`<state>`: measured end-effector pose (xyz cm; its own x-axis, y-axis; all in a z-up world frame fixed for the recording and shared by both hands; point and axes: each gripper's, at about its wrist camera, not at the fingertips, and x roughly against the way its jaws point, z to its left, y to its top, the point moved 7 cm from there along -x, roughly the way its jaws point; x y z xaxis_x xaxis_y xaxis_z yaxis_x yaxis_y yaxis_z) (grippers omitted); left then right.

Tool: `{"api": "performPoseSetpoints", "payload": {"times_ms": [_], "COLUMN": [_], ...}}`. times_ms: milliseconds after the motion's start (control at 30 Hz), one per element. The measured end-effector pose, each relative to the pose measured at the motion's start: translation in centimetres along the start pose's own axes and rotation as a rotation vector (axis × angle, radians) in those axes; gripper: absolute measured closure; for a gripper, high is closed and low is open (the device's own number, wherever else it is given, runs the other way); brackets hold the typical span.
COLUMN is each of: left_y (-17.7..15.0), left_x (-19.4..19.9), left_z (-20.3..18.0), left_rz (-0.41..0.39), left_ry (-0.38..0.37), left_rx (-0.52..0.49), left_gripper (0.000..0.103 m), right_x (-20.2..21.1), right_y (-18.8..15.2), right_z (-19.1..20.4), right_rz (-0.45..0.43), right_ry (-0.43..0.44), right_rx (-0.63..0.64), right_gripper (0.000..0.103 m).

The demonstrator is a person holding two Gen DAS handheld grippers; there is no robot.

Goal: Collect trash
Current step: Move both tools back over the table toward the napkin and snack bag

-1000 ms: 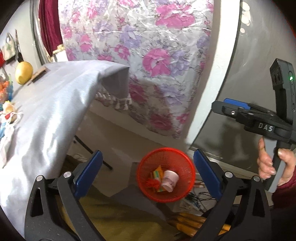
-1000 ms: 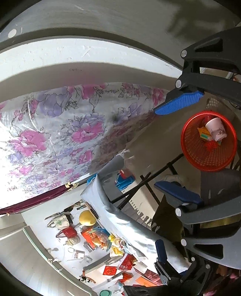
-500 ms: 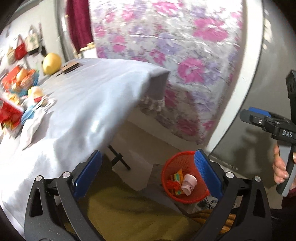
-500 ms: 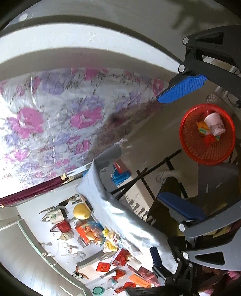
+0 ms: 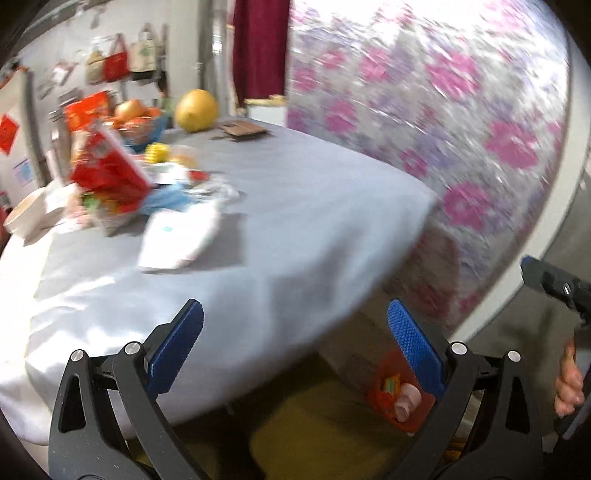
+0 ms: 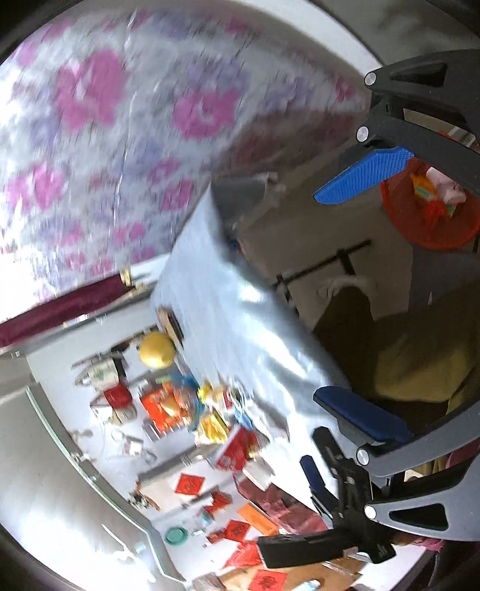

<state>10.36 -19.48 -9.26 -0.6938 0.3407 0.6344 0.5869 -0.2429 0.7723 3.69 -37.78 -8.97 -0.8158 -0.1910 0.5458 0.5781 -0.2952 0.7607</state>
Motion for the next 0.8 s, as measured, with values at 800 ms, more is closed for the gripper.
{"api": "performPoseSetpoints", "payload": {"times_ms": [800], "left_y": [1.6], "left_x": [1.2], "left_z": [24.6], "left_rz": [-0.045], "left_ry": [0.241], "left_rx": [0.382], "left_gripper": [0.007], "right_x": [-12.8], "right_y": [0.9], "right_z": [17.3], "right_rz": [0.189], "right_ry": [0.154], "right_rx": [0.223], "right_gripper": [0.006]}}
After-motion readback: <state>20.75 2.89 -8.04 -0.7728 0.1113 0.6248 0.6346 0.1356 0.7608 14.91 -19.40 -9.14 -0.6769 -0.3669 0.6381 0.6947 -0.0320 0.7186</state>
